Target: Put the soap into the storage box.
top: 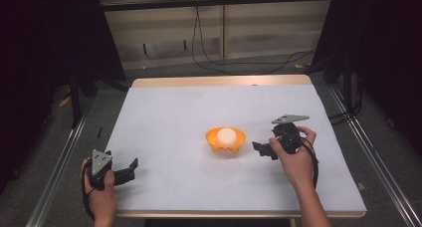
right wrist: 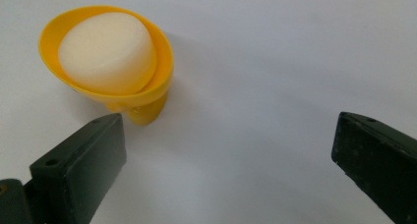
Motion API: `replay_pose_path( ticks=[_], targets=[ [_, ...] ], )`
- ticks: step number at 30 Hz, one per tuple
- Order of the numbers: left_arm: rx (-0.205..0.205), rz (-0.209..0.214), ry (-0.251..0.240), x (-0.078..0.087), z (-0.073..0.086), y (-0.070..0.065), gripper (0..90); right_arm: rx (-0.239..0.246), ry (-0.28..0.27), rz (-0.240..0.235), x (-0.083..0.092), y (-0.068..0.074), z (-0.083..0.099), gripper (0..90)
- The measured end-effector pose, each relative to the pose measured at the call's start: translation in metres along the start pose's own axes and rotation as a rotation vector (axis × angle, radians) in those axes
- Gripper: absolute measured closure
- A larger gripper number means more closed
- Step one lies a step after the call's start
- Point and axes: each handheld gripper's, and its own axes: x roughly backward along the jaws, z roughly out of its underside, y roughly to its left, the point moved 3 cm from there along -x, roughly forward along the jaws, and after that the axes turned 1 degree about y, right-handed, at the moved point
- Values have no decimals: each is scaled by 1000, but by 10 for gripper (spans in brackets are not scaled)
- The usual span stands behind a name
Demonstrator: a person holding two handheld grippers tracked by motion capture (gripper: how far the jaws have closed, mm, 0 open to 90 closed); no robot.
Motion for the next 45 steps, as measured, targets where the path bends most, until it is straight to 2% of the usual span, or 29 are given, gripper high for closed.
replay_pose_path(
  ticks=[8,21,24,30,45],
  targets=[
    [8,1,-4,0,0,0,20,-11,-7,21,7,-11,17,2],
    [-6,-1,4,0,0,0,21,-30,-14,45,17,-28,40,4],
    [-5,-4,3,0,0,0,20,-50,-17,54,21,-34,47,6],
    [11,-2,1,1,0,0,21,-51,-16,70,25,-42,57,6],
    [4,-2,-2,0,0,0,21,-118,-50,118,45,-72,94,5]
  ],
)
